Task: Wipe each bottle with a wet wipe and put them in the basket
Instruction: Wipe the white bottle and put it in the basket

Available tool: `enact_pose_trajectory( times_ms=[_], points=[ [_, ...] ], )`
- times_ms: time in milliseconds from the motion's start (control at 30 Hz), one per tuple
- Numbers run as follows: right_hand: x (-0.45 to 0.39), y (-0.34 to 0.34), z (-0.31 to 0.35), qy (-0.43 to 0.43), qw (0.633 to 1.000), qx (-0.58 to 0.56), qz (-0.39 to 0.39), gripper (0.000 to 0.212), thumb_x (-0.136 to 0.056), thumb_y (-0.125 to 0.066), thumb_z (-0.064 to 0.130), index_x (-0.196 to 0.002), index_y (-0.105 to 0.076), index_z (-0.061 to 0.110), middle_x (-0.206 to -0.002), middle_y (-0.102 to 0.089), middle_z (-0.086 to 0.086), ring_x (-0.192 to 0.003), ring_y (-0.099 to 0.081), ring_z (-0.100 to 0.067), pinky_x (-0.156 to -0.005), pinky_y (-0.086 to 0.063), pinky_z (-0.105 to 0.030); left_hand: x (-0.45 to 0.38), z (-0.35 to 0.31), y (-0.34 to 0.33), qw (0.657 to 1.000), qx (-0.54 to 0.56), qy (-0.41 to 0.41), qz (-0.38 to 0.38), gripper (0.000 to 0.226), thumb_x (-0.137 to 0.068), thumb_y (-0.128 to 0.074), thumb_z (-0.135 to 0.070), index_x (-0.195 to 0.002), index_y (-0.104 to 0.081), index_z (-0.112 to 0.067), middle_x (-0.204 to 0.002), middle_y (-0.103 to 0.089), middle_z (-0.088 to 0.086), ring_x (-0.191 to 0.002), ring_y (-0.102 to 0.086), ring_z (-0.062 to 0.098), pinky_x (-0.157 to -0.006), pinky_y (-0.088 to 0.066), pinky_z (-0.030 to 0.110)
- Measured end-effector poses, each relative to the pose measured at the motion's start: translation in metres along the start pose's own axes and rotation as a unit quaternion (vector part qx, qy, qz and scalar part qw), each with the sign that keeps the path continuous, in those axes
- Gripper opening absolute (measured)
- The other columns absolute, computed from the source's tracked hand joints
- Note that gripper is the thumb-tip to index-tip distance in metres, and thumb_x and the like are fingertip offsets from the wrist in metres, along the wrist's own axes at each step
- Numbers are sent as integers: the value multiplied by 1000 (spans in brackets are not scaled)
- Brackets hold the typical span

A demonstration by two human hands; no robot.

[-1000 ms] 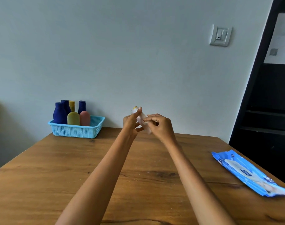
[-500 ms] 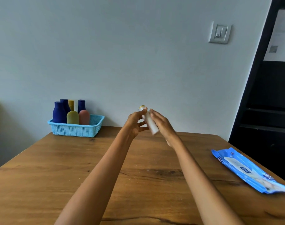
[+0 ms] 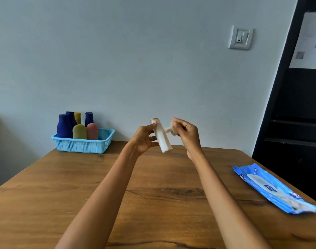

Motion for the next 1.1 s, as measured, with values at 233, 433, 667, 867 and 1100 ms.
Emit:
enact_pose_trajectory(
  times_ms=[233, 433, 667, 867, 1100],
  points=[
    [9, -33, -2, -11, 991, 58, 121, 39, -99, -41, 35, -135, -49, 24, -136, -51, 9, -115, -51, -4, -79, -45, -9, 1, -5, -6, 999, 9, -42, 13, 16, -94, -53, -19, -102, -60, -6, -99, -59, 9, -90, -60, 25, -75, -53, 43],
    [8, -24, -19, -56, 987, 94, 116, 38, -100, -37, 40, -126, -59, 23, -124, -62, 1, -114, -56, -13, -89, -44, -25, 1, -14, 0, 997, 11, -74, -34, 8, -95, -51, -14, -100, -54, -8, -96, -55, 8, -90, -58, 24, -71, -53, 43],
    [9, -25, -31, -87, 979, 138, 125, 41, -99, -34, 42, -123, -61, 23, -121, -62, 3, -112, -56, -14, -91, -44, -29, -4, -5, 0, 987, -64, -77, -124, 43, -88, -65, -20, -123, -48, -2, -99, -57, 5, -92, -58, 20, -73, -53, 42],
    [9, -22, -34, -101, 981, 110, 127, 36, -100, -38, 36, -118, -64, 19, -120, -64, 1, -112, -58, -13, -97, -45, -31, -10, 18, 7, 978, -106, -37, -176, 53, -83, -71, -21, -125, -41, -10, -123, -57, 14, -108, -59, 29, -82, -52, 43],
    [4, -7, -50, -143, 990, 3, 18, 19, -93, -50, 19, -96, -69, 16, -105, -69, -11, -98, -63, -19, -96, -46, -35, -12, 27, 8, 952, -237, -70, -179, 63, -71, -81, -20, -116, -37, -17, -128, -43, 11, -109, -54, 29, -93, -50, 48]
  ],
)
Point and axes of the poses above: each hand's wrist, its own x-axis away from the middle knuckle, its own y-axis out of the back of the hand, z = x × y, the point moved 5 cm from there along -x, towards the middle knuckle
